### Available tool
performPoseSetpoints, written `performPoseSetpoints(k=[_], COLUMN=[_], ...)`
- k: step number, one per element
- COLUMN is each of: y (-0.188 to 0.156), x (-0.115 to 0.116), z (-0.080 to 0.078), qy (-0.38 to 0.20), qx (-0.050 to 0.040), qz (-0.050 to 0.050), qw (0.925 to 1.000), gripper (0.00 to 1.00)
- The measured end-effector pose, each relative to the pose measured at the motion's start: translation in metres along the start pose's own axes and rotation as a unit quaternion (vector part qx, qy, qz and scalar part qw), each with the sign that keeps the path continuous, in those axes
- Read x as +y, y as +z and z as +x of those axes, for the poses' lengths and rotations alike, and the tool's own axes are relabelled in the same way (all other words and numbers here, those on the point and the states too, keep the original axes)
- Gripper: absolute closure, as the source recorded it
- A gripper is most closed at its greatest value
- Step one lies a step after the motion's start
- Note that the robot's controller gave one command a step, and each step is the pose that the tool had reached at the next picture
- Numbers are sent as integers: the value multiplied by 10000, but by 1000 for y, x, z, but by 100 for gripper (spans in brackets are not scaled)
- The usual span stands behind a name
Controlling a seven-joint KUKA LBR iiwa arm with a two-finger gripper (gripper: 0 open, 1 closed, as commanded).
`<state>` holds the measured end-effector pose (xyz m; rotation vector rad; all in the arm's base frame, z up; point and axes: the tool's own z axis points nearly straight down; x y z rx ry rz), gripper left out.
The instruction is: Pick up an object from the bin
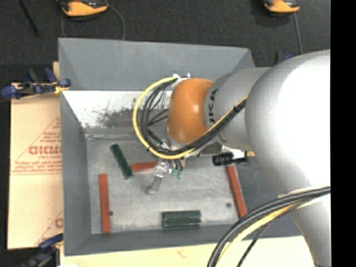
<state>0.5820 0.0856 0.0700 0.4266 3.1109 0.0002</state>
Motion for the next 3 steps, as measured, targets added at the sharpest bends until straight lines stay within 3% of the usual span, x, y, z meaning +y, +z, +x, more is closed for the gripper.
performPoseSetpoints(k=[1, 2, 3], y=[-1, -15, -96], x=[0, 0, 0], z=[0, -2, -5], qy=[-2, -5, -18], qx=[-6, -15, -41], qz=[-3, -8, -19], qw=[10000, 10000, 10000], gripper=[100, 100, 100])
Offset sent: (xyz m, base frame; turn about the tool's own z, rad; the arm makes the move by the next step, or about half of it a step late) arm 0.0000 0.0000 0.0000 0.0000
